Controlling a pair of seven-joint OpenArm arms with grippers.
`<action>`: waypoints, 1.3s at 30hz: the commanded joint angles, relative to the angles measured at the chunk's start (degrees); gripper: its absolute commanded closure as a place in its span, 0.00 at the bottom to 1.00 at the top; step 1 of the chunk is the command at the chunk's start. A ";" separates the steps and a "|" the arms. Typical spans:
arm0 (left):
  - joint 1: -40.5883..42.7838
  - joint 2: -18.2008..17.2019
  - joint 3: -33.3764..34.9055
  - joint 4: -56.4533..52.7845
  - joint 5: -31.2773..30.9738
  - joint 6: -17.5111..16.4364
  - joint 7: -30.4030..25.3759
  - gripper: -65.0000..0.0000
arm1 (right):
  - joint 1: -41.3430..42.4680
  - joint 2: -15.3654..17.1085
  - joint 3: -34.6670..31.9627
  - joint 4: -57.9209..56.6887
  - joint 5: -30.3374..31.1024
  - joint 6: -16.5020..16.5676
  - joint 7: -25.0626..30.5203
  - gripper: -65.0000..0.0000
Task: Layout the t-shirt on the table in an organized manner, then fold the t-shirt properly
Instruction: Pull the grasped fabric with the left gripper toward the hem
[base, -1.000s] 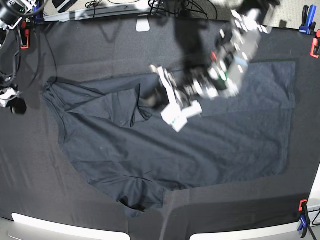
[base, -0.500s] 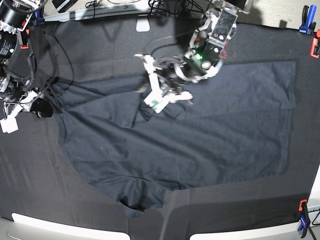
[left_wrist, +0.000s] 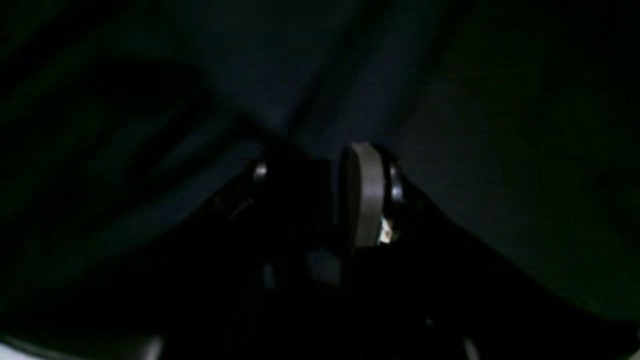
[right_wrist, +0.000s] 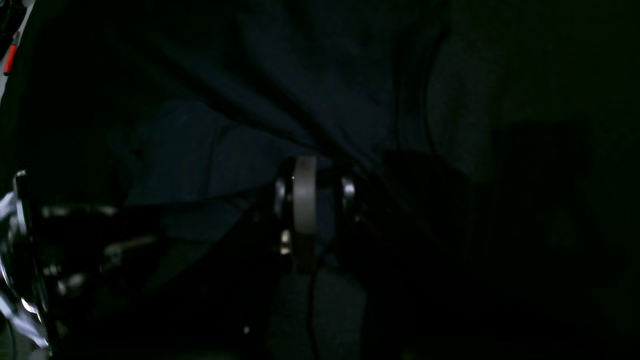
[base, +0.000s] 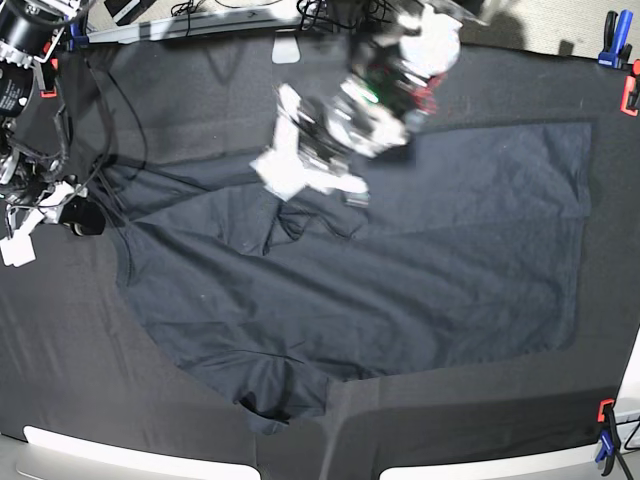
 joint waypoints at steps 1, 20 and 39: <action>-0.66 0.50 0.61 0.98 1.29 3.61 -1.99 0.71 | 0.79 1.38 0.31 1.11 1.46 0.12 0.87 0.90; -1.95 0.39 0.98 1.07 5.68 10.47 -4.31 1.00 | 0.79 1.38 0.31 1.11 1.44 0.12 0.85 0.90; -24.79 3.78 1.05 -8.41 -1.84 16.63 -11.52 1.00 | 0.76 1.36 0.31 1.11 1.46 0.12 0.85 0.90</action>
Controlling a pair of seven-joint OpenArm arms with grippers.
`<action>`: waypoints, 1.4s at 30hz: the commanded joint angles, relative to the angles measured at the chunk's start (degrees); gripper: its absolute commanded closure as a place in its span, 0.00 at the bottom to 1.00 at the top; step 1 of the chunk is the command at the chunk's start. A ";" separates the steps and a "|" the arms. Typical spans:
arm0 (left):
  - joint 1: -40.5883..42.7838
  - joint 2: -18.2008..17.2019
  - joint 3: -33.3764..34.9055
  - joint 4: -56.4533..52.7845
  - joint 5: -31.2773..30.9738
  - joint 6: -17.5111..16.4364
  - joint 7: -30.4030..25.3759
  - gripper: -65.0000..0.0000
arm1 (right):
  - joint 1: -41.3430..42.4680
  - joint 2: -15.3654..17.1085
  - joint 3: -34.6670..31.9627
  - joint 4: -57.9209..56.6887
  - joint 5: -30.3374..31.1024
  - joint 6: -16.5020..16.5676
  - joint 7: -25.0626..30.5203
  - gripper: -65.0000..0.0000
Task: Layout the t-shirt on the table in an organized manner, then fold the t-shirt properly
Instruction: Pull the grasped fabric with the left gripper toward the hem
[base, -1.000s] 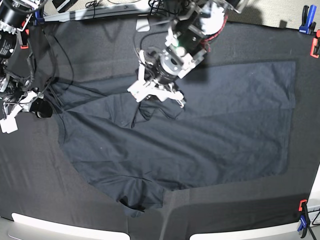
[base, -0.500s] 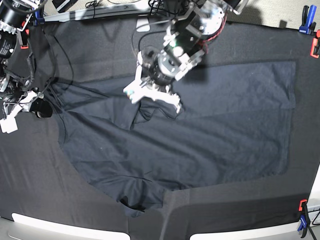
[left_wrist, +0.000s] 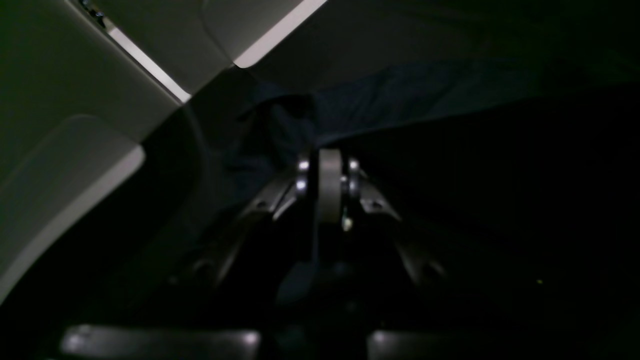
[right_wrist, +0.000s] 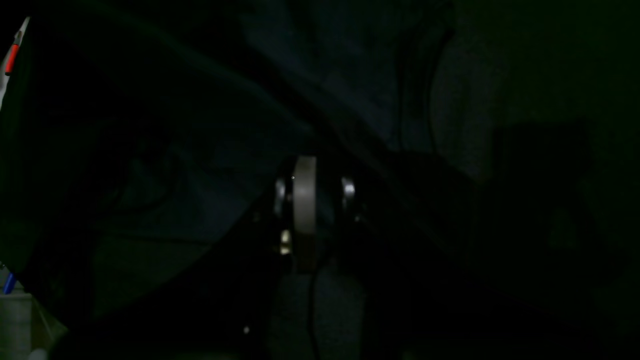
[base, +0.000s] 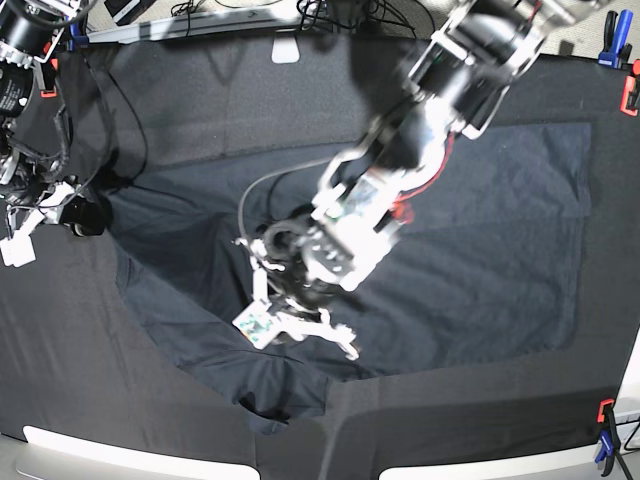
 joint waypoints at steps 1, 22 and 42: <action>-1.88 1.75 0.07 -1.09 -0.31 0.52 -2.58 1.00 | 0.74 1.36 0.31 1.07 1.44 0.12 0.85 0.91; -12.48 6.23 0.52 -25.29 -0.66 0.07 -14.27 0.61 | 0.76 -2.36 0.31 1.07 1.42 0.12 0.87 0.90; -14.32 6.23 0.44 -22.49 -18.08 -5.05 -8.22 0.62 | 0.76 -2.45 0.31 1.07 1.44 0.12 0.87 0.90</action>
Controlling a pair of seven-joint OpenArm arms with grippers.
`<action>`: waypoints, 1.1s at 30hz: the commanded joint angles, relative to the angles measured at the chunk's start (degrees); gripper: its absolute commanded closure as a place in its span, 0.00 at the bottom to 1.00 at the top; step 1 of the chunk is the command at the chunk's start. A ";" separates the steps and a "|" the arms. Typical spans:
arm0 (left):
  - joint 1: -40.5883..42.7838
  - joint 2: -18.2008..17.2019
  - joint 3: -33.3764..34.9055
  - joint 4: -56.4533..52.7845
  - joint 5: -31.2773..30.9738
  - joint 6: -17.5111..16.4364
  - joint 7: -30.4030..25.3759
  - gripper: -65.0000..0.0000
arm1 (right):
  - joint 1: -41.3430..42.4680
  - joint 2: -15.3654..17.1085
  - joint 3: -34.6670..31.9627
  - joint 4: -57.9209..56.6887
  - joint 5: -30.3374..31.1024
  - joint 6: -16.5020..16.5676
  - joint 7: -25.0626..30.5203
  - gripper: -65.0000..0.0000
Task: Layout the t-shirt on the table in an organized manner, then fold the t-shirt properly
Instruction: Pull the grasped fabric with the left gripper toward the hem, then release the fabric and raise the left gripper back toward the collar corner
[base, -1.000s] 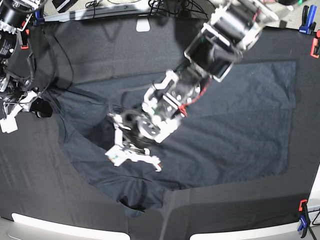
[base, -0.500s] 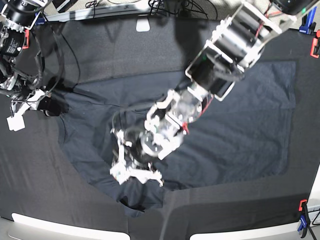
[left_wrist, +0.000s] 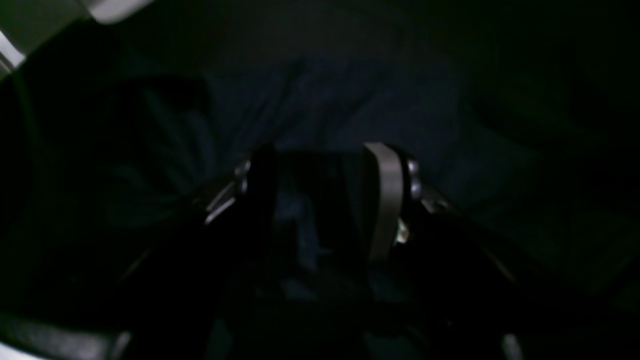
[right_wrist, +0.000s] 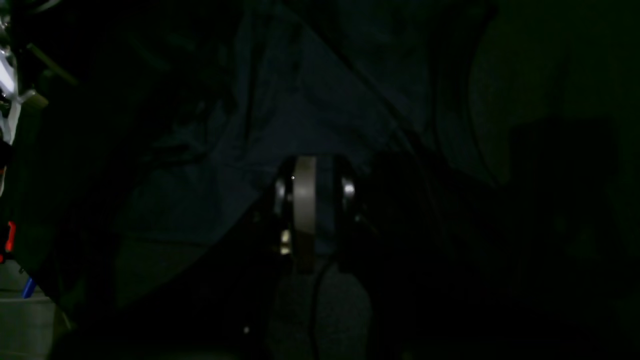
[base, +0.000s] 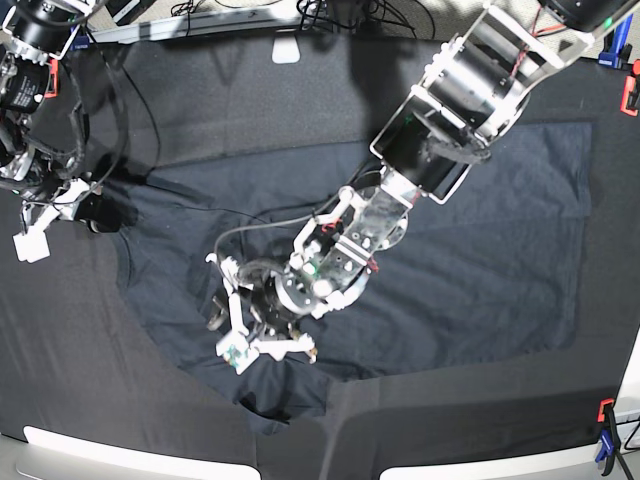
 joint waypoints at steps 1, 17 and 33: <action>-1.88 1.40 -0.26 1.14 0.48 1.42 -1.64 0.62 | 0.79 1.05 0.28 1.05 1.53 0.12 0.87 0.91; 4.90 -5.68 -4.26 10.49 0.96 3.04 6.01 0.62 | 15.82 1.16 -10.95 -1.86 -4.42 0.12 5.16 0.61; 34.86 -23.67 -26.32 42.71 0.11 2.97 9.18 0.62 | 44.72 -3.06 -26.36 -28.55 -23.47 -3.50 7.37 0.59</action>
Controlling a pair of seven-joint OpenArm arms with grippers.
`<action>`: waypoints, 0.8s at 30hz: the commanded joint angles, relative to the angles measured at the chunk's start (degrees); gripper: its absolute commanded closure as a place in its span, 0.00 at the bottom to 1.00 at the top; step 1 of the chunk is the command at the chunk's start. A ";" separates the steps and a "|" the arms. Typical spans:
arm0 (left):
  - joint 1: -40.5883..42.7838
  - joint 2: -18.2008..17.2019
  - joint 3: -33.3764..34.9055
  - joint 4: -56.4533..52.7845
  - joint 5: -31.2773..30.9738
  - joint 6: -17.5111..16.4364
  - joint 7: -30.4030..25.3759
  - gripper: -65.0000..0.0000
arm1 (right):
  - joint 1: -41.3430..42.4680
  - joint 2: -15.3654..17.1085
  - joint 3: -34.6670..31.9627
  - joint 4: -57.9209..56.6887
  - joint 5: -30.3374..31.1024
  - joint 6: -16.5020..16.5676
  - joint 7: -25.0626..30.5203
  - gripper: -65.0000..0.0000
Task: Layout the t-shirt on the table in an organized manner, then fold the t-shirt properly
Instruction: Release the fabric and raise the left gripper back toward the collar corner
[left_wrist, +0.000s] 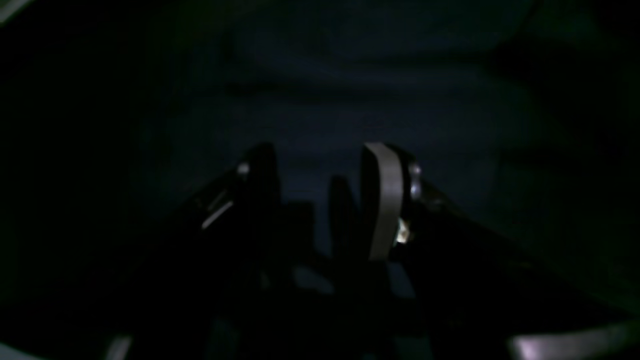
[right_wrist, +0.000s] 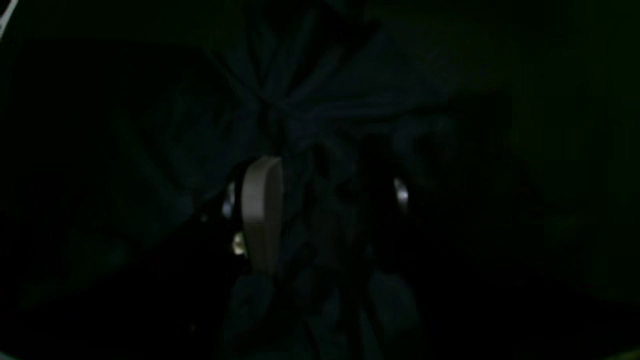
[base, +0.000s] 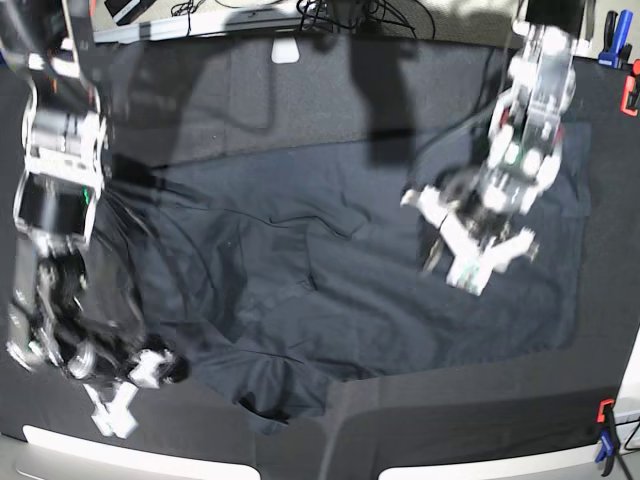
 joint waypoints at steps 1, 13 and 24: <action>0.46 -0.20 -1.07 1.16 -0.15 0.39 -2.19 0.62 | 4.22 0.22 0.20 -1.51 0.66 0.24 0.87 0.59; 10.05 -0.22 -11.32 1.18 -0.33 0.26 -5.60 0.62 | 12.66 -4.94 -1.62 -27.45 -9.49 0.26 5.33 0.59; 13.57 -0.22 -19.80 1.18 -0.37 -1.97 -6.84 0.62 | 12.33 -8.92 -1.60 -27.61 -17.68 -3.96 6.25 0.59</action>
